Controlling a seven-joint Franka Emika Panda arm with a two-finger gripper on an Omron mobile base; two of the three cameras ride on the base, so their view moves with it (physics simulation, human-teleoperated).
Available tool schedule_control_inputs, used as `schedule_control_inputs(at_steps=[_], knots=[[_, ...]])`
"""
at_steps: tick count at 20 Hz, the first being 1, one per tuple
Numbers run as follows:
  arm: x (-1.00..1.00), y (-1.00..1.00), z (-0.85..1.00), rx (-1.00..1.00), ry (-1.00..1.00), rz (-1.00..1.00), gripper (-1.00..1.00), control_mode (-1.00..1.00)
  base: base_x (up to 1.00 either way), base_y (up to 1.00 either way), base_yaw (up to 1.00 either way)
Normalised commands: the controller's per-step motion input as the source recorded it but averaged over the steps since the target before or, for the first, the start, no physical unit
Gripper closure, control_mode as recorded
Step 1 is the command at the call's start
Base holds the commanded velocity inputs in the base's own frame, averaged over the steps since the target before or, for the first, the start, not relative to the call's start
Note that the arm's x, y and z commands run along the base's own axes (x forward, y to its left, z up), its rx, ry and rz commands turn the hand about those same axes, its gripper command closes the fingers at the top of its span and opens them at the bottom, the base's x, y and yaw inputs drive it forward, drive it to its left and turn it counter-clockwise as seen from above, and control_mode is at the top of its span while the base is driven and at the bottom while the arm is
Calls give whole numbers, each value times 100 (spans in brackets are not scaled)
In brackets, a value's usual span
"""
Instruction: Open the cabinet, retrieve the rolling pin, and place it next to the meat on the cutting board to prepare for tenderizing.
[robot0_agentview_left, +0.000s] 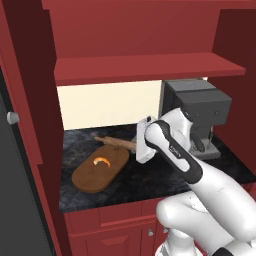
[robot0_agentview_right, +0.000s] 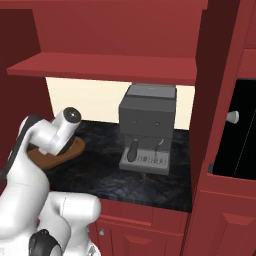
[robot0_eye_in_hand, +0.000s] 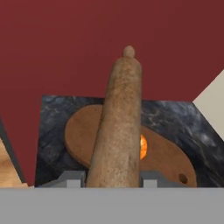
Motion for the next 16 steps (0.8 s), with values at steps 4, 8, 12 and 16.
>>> schedule_control_inputs(at_steps=[4, 8, 12, 16], knots=[[40, 0, -16, -7, 1, -4, 100, -100, 0, 0, 0], [40, 0, -20, -6, 1, -4, 100, -100, 0, 0, 0], [27, 0, -24, -4, 0, -2, 100, -100, 0, 0, 0], [11, 0, -28, -1, 0, -1, 100, -100, 0, 0, 0]])
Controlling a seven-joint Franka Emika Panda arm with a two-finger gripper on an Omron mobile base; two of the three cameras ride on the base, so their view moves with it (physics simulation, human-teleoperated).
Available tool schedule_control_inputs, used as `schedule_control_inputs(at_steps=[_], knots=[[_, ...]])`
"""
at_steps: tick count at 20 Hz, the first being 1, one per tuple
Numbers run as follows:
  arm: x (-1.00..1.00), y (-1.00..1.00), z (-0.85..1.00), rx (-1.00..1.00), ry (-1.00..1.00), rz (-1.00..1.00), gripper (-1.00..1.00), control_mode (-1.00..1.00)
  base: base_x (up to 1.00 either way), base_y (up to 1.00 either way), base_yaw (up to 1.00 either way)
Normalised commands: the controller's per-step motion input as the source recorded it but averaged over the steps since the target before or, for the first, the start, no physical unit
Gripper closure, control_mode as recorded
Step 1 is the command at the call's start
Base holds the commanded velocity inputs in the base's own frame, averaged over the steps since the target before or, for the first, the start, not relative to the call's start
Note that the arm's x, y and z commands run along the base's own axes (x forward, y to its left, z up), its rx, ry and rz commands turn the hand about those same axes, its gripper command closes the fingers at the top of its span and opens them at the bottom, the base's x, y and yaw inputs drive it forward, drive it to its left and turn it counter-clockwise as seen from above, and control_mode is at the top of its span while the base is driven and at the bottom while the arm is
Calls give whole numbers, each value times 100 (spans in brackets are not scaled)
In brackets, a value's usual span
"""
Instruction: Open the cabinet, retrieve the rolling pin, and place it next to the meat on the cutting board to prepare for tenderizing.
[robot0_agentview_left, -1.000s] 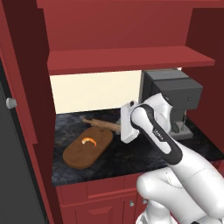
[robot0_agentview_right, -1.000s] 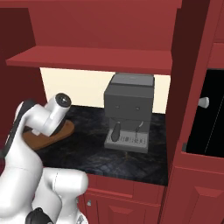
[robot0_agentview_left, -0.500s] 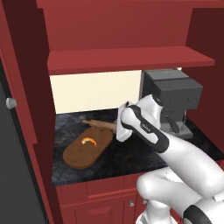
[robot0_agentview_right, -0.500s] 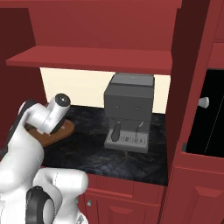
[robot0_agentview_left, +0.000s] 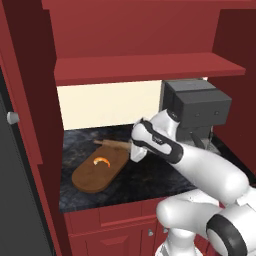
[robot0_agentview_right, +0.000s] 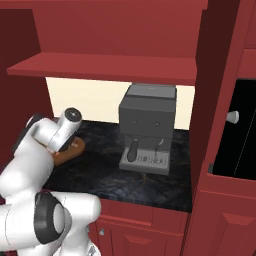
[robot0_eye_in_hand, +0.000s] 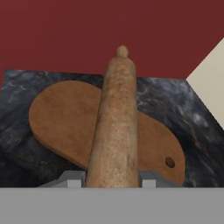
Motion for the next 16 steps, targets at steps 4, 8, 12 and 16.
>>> schedule_control_inputs(at_steps=[4, 8, 12, 16], knots=[[18, 3, -24, 0, 0, -2, 100, -100, 0, 0, 0], [20, 7, -23, 0, 0, -3, 100, -100, 0, 0, 0], [23, 12, -19, -1, 0, -4, 100, -100, 0, 0, 0], [21, 11, -18, -1, 0, -4, 100, -100, 0, 0, 0]])
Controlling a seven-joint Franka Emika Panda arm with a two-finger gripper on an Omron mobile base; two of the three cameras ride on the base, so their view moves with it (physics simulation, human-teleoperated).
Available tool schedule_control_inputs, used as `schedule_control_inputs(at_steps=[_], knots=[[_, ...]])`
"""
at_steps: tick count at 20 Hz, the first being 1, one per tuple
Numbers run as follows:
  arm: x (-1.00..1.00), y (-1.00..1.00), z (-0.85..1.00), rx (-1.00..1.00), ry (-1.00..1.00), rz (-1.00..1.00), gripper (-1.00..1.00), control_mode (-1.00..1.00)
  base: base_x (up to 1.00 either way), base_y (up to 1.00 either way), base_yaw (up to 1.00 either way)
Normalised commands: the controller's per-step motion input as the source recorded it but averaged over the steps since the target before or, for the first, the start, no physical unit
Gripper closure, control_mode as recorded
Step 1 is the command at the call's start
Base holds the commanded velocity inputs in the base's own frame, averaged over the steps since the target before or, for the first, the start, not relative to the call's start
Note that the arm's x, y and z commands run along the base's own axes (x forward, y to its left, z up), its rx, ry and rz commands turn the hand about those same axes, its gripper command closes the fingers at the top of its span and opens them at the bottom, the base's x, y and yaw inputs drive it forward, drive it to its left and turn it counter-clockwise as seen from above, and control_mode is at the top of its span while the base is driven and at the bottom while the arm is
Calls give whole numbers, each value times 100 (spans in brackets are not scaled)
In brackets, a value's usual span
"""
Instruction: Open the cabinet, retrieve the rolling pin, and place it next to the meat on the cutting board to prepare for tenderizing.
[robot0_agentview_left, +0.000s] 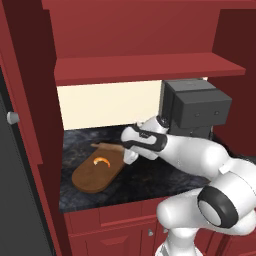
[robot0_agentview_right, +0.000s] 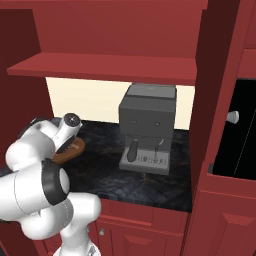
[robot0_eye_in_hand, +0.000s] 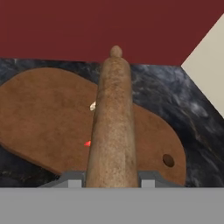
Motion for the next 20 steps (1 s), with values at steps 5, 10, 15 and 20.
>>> schedule_control_inputs(at_steps=[5, 10, 15, 20], knots=[[23, 7, -18, -1, 0, -3, 100, -100, 0, 0, 0], [26, 0, -19, 0, 0, -2, 100, -100, 0, 0, 0], [25, 2, -25, 0, 0, -1, 100, -100, 0, 0, 0], [18, 5, -16, 0, 0, 0, 100, -100, 0, 0, 0]])
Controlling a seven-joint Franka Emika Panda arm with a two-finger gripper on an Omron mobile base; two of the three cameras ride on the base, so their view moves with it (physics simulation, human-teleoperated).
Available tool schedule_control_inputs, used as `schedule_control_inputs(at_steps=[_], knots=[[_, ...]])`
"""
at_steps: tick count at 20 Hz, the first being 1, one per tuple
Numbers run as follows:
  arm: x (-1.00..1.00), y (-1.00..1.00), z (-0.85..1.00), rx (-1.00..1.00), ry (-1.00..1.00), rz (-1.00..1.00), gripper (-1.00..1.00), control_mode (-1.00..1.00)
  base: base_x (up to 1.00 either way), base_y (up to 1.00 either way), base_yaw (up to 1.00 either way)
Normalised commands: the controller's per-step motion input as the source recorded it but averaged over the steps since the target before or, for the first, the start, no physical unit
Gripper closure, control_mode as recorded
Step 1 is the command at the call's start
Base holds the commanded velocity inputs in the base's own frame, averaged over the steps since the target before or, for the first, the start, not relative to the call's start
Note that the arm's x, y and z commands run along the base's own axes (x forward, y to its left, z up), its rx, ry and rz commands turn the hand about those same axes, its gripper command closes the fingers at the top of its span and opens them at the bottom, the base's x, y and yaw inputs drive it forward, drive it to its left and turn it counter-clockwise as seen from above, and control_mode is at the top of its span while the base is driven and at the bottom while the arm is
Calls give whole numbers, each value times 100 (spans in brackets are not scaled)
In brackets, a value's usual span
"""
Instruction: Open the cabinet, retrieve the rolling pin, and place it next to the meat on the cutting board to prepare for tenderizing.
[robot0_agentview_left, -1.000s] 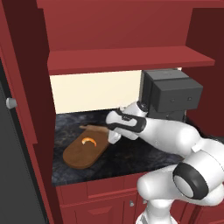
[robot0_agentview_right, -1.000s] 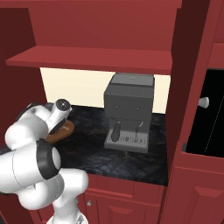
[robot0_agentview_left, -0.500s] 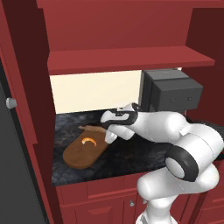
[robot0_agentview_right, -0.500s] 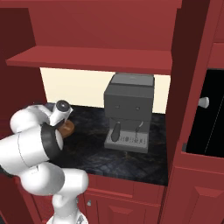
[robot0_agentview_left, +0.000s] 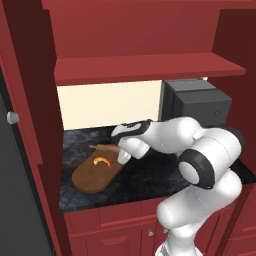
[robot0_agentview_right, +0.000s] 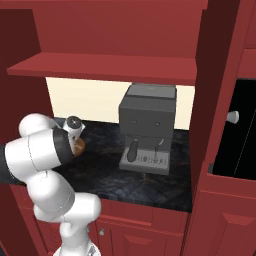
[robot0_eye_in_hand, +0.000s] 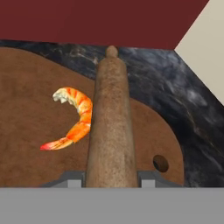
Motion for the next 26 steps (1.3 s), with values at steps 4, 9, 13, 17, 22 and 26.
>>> schedule_control_inputs(at_steps=[4, 9, 13, 17, 22, 26], knots=[[11, 2, -15, 0, 0, 0, 100, -100, 0, 0, 0], [10, 1, -20, 0, 0, 0, 100, -100, 0, 0, 0], [12, 2, -22, 0, 0, 0, 100, -100, 0, 0, 0], [13, 8, -17, 0, 0, 0, 100, -100, 0, 0, 0], [15, 16, -15, 0, 0, 0, 100, -100, 0, 0, 0], [15, 15, -18, 0, 0, 0, 100, -100, 0, 0, 0]])
